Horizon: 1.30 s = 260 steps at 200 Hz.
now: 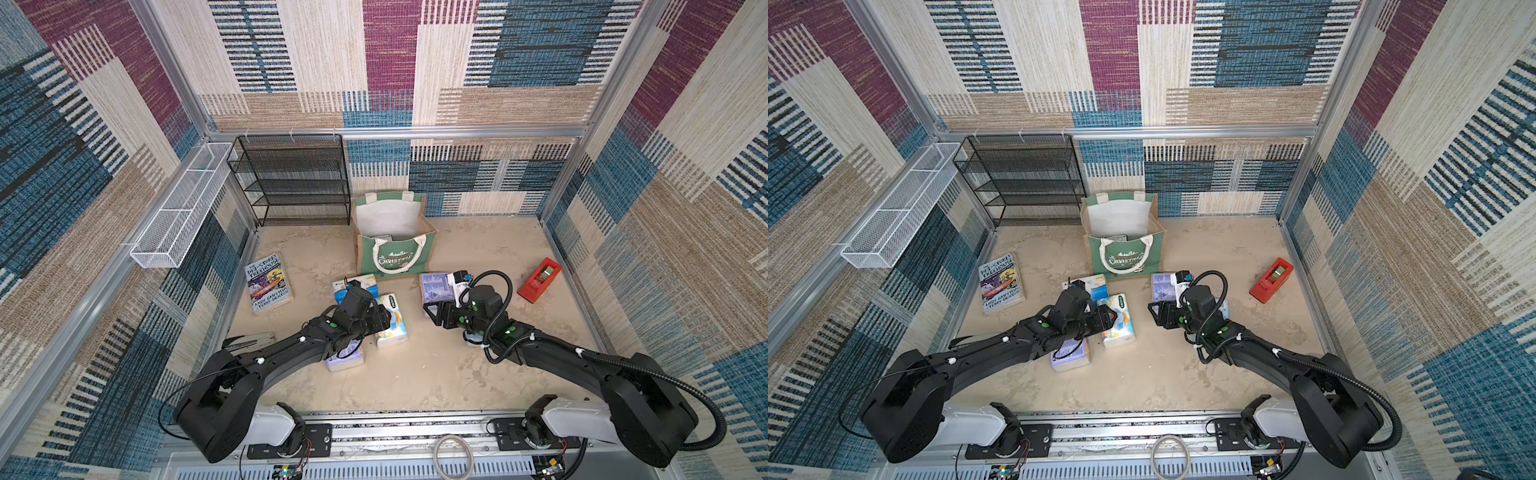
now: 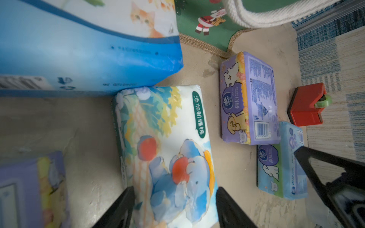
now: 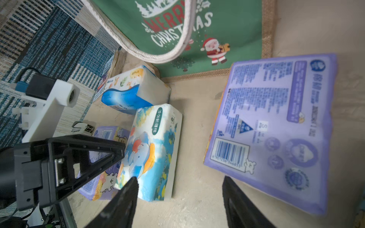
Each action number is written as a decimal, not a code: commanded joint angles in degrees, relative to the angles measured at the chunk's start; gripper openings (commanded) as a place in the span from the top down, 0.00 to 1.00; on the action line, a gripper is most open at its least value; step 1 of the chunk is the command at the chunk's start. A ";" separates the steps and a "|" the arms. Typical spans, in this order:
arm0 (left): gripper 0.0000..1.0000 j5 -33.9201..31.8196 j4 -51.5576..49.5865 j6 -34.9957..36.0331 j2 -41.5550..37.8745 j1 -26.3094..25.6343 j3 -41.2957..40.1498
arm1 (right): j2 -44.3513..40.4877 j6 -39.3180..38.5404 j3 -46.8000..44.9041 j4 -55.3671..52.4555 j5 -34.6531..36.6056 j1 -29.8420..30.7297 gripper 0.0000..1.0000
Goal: Put tissues into the canvas bag
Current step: Pick up the pack of facial tissues from the center of the board.
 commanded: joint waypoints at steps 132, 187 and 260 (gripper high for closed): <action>0.30 2.99 6.88 -0.05 1.40 -2.77 -1.40 | 10.48 -0.14 2.82 5.53 1.61 2.98 0.40; 0.27 4.99 12.06 -4.13 1.17 -0.97 -5.14 | 15.58 -1.11 6.39 5.11 0.11 3.71 0.45; 0.27 8.80 15.65 -5.60 5.64 0.27 -3.43 | 20.40 -3.09 9.82 0.91 2.43 4.05 0.51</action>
